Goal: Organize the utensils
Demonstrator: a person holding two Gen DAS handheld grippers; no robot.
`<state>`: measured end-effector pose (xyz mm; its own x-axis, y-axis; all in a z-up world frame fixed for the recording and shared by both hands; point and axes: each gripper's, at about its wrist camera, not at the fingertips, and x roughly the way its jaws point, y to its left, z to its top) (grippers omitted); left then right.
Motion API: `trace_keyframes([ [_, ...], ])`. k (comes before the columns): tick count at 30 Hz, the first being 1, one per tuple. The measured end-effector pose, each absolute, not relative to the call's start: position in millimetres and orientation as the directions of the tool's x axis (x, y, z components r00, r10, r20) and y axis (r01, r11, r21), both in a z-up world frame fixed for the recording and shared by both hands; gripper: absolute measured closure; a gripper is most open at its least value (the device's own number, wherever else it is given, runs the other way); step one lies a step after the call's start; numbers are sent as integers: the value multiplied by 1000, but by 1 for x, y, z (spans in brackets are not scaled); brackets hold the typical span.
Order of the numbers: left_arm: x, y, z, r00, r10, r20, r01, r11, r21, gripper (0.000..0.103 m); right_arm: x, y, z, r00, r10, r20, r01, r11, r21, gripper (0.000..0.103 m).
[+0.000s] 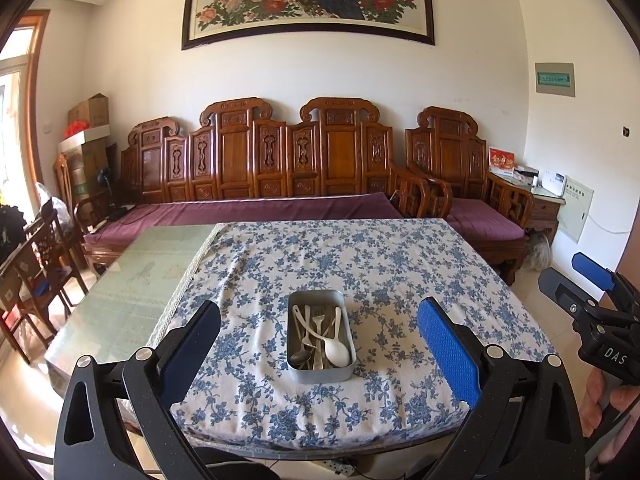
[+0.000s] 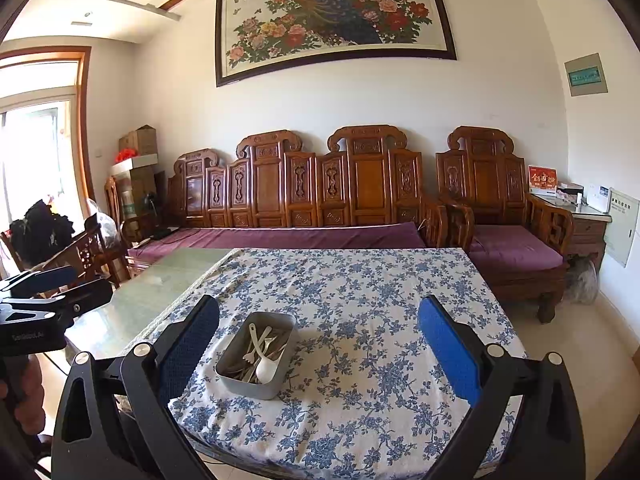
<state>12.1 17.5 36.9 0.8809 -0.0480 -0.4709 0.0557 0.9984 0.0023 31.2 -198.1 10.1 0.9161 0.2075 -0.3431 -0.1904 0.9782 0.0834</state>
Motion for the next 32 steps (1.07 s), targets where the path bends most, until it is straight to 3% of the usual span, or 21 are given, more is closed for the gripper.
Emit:
trace_keyframes([
  [32, 14, 22, 37, 881, -45, -470, 54, 999, 6, 8, 32, -196, 10, 917, 208, -342, -190, 978, 86, 3],
])
